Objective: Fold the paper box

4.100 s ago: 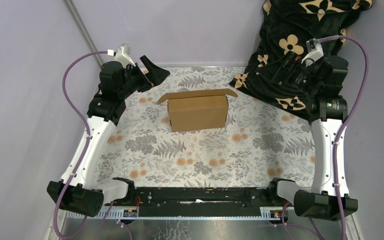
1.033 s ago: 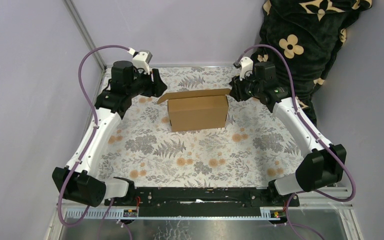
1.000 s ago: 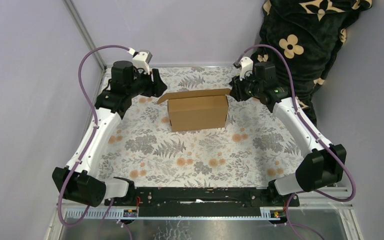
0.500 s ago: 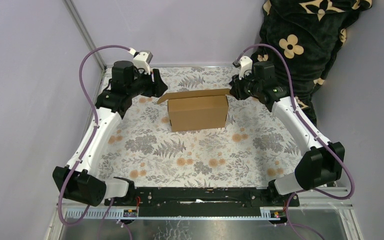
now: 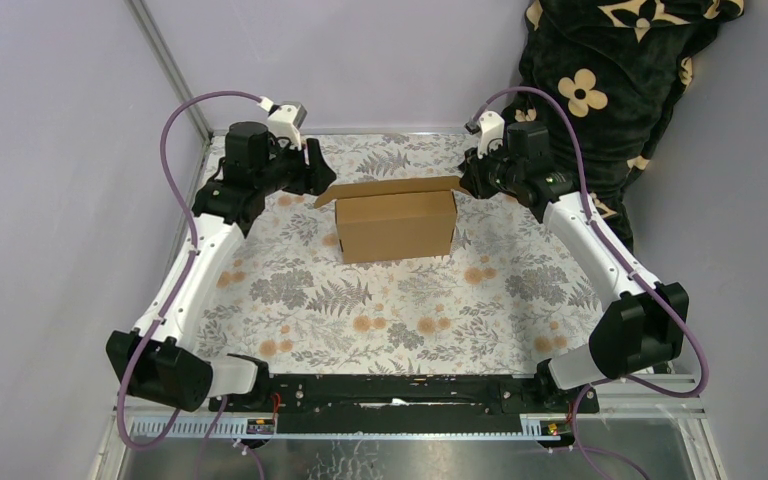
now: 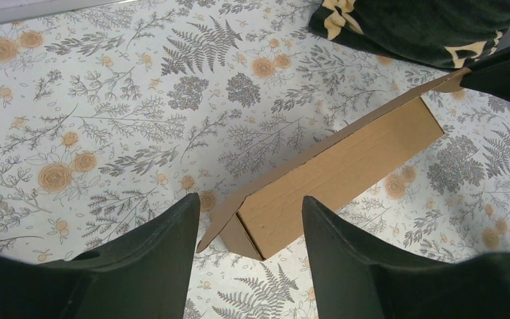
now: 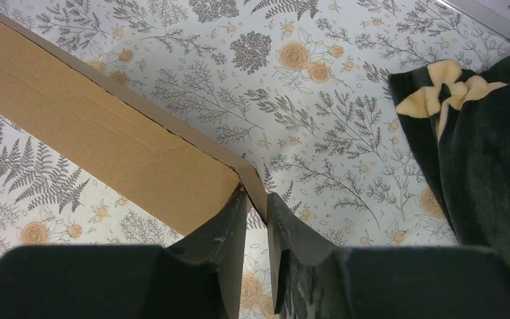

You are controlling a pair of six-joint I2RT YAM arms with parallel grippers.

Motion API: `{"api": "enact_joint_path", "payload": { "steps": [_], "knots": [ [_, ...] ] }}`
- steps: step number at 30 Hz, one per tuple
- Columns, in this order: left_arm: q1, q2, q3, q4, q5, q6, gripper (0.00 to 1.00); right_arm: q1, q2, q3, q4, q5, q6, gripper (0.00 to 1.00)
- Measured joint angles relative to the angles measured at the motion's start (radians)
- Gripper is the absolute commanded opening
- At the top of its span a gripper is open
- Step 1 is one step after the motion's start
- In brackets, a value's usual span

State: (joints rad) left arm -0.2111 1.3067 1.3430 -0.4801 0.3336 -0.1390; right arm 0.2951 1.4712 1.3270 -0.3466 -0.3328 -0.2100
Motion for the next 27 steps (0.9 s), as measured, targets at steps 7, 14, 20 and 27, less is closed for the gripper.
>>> {"api": "enact_joint_path", "payload": {
  "steps": [7, 14, 20, 27],
  "knots": [
    [0.000, -0.060, -0.080, 0.003, 0.000, -0.013, 0.57, 0.000, 0.002, 0.007, 0.000, 0.000, 0.000, 0.25],
    [0.000, -0.090, -0.127, 0.016, -0.003, -0.035, 0.46, 0.000, 0.002, 0.011, 0.000, 0.000, 0.000, 0.25],
    [0.000, -0.082, -0.159, 0.035, -0.011, -0.040, 0.49, 0.000, 0.002, 0.013, 0.000, -0.002, 0.000, 0.25],
    [0.000, -0.078, -0.184, 0.085, -0.035, -0.039, 0.46, 0.000, 0.002, 0.013, 0.000, -0.002, 0.000, 0.25]
  ]
}}
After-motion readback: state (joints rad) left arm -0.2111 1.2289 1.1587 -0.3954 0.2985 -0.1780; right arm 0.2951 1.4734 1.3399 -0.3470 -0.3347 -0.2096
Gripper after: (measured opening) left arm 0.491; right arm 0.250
